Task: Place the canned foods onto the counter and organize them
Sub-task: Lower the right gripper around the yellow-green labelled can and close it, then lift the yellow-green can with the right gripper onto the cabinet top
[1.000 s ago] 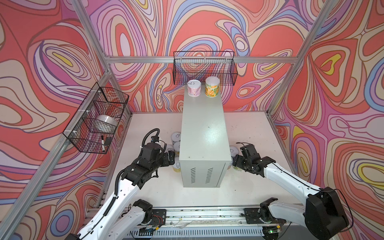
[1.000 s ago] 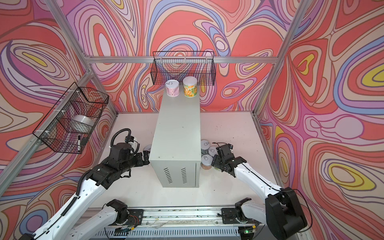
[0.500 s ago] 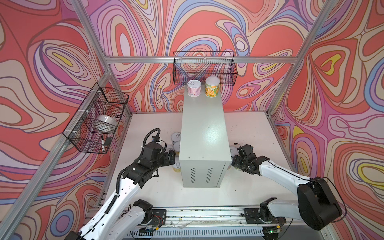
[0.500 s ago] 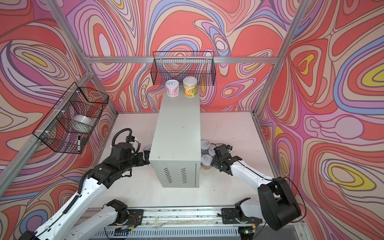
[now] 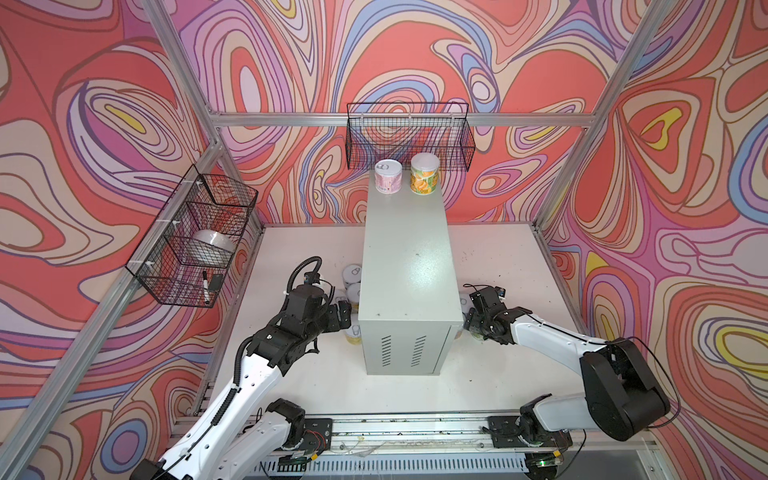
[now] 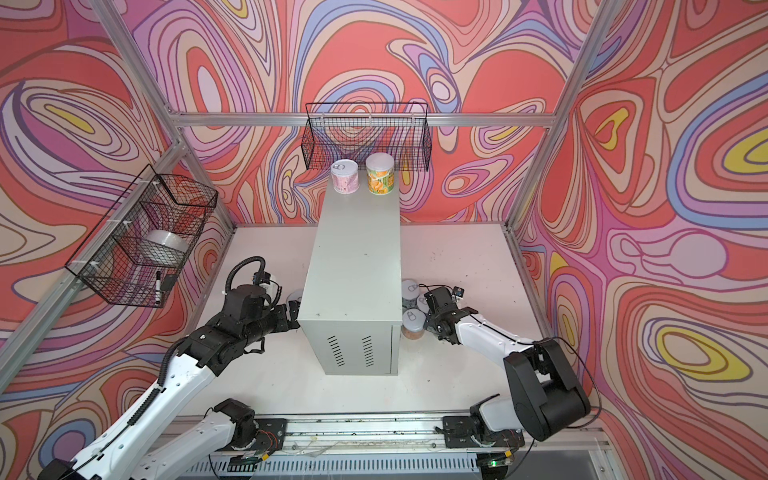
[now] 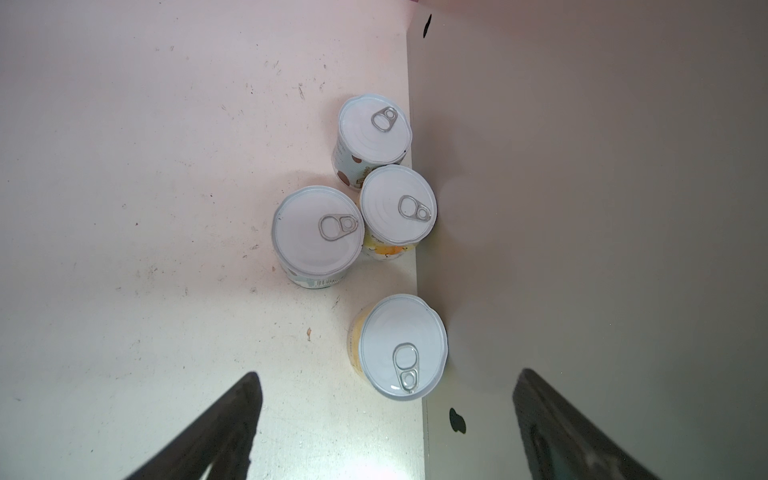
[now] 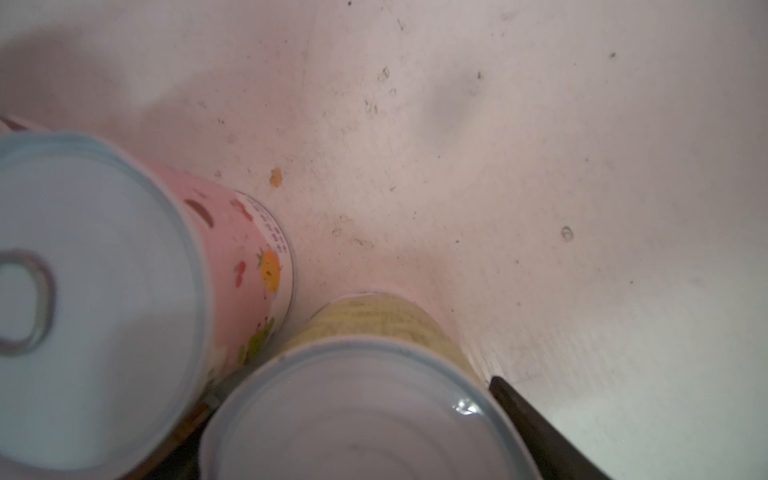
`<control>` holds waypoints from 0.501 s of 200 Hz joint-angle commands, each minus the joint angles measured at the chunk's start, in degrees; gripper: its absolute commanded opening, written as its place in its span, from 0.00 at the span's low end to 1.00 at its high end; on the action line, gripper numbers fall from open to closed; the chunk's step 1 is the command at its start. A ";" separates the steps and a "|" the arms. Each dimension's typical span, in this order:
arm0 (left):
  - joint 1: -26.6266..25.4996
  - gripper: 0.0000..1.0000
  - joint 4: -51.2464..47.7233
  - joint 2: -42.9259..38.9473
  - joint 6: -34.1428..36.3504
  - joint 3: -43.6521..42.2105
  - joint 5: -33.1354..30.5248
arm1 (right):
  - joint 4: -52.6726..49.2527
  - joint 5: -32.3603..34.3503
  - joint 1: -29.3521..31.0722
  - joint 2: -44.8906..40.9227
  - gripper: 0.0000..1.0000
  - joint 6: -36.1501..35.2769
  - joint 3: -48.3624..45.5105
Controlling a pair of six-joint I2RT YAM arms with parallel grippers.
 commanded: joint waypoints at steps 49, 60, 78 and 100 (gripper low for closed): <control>0.16 0.95 1.08 -0.05 -0.91 -0.13 -0.11 | 2.10 -0.55 -0.54 -0.15 0.50 -2.13 0.62; 0.12 0.94 0.74 -0.05 -0.84 0.38 -0.26 | 1.03 -0.49 -0.54 -1.28 0.07 -2.02 0.75; 0.15 0.94 -0.34 -0.05 -0.24 1.76 -0.48 | -2.57 -0.52 -0.54 -4.55 0.00 -2.40 1.69; 0.19 0.95 -2.45 0.10 1.75 4.38 -1.68 | -9.71 -0.24 -0.54 -10.13 0.00 -4.51 5.04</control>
